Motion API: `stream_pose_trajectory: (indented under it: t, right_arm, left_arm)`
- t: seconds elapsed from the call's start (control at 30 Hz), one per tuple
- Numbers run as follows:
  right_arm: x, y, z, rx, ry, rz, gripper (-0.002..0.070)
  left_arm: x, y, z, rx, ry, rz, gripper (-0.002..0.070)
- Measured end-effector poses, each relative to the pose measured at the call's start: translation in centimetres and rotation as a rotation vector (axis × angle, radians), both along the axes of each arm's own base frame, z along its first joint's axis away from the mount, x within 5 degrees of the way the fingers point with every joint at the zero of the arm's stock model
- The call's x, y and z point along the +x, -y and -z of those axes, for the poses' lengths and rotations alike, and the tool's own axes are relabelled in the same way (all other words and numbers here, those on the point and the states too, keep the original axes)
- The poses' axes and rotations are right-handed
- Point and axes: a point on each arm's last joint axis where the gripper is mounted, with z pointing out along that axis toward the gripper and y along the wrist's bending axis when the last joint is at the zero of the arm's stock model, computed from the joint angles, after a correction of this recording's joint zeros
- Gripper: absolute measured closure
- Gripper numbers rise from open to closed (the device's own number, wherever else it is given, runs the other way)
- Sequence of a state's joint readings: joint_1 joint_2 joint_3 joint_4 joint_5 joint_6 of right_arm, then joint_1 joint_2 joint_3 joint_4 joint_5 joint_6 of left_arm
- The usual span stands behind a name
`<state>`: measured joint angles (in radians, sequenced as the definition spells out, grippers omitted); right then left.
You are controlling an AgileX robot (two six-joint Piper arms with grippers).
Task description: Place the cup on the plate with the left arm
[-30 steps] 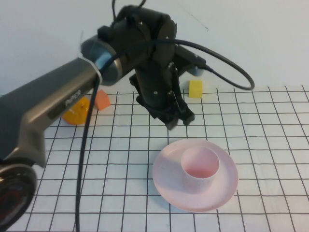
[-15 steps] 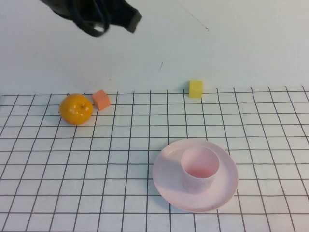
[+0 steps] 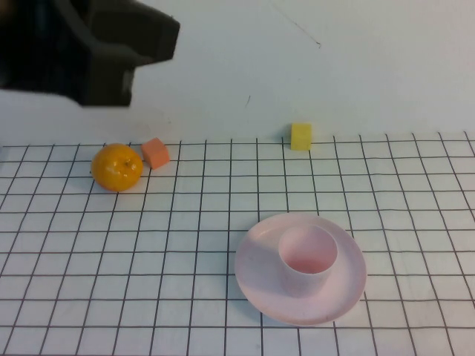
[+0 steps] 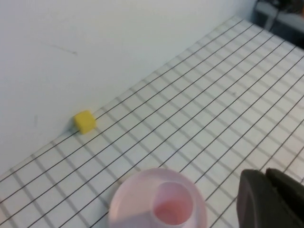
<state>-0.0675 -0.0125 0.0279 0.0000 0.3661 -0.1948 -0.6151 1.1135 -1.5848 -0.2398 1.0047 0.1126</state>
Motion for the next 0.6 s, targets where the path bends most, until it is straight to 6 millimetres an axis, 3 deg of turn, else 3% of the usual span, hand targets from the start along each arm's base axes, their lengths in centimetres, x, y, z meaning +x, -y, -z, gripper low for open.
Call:
stream_pose_trajectory:
  t: [0.13, 0.33, 0.5, 0.6]
  right_arm:
    - [0.0, 0.0, 0.0, 0.006, 0.000, 0.000, 0.0678]
    - [0.0, 0.0, 0.0, 0.006, 0.000, 0.000, 0.0678]
    - [0.0, 0.0, 0.0, 0.006, 0.000, 0.000, 0.0678]
    - [0.0, 0.0, 0.0, 0.006, 0.000, 0.000, 0.0678]
  left_arm:
    - [-1.3, 0.4, 2.8, -0.141, -0.067, 0.062, 0.0676]
    - [-1.5, 1.2, 7.3, -0.157, -0.227, 0.105, 0.0676]
    - [-0.5, 1.2, 8.6, -0.041, -0.120, 0.108, 0.0676]
    - [-0.1, 0.2, 8.5, 0.008, 0.002, 0.064, 0.0676]
